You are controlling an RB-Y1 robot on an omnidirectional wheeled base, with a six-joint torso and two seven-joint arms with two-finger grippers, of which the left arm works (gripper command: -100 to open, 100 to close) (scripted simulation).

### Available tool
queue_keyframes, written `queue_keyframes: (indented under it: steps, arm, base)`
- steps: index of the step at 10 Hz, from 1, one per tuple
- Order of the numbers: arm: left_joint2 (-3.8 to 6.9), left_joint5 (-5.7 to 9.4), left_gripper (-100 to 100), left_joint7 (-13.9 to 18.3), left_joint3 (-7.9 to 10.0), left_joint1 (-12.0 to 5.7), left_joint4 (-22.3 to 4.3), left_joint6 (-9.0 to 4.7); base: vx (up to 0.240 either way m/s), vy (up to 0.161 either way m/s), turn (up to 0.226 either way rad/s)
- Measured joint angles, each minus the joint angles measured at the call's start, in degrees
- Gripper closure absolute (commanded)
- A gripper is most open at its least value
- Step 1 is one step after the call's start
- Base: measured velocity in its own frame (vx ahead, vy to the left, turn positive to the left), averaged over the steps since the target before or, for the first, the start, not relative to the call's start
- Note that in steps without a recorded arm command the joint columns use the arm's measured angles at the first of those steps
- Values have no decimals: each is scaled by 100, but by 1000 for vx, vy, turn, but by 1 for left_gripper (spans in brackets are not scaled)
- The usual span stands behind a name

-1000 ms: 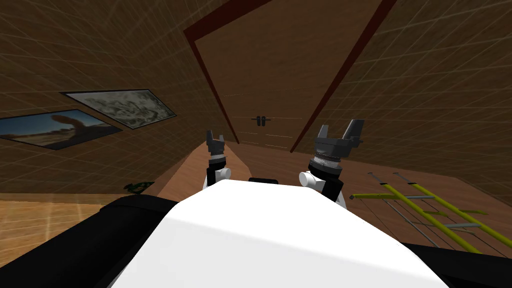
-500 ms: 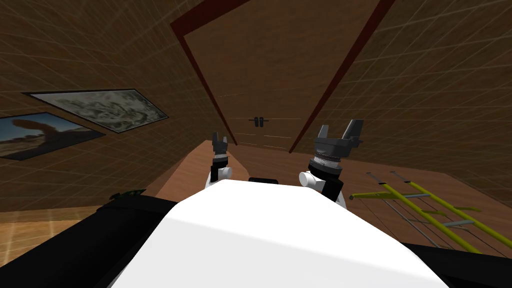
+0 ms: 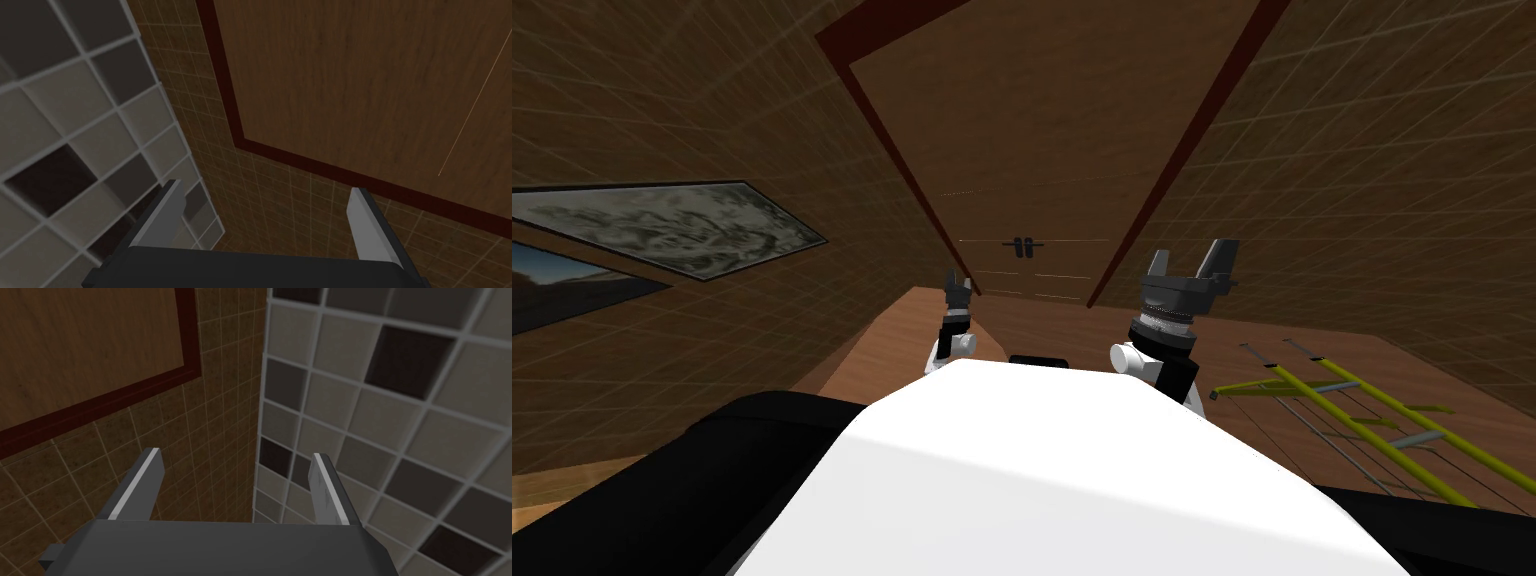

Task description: Pull the door open

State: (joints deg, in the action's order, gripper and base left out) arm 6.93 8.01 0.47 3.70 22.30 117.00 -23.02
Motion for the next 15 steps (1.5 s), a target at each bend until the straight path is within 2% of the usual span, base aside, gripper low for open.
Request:
queue_keyframes:
  steps: [4, 6, 9, 10, 12, 15]
  arm:
    - [162, 32, -100, 110, 11, -197, -506, -3]
    - [245, 52, -100, 162, 34, -359, -793, 22]
    - [384, 86, -100, 259, 48, -487, -1178, 0]
    - [430, 100, -100, 291, 62, -541, -1264, 41]
    - [510, 114, -100, 349, 62, -656, -1589, -2]
    - [645, 150, -100, 442, 85, -799, -1934, 31]
  base:
    - [93, 6, -73]
    - [97, 5, -77]
    - [98, 7, -81]
    - [103, -5, -73]
    - [104, 15, -78]
    - [91, 9, -77]
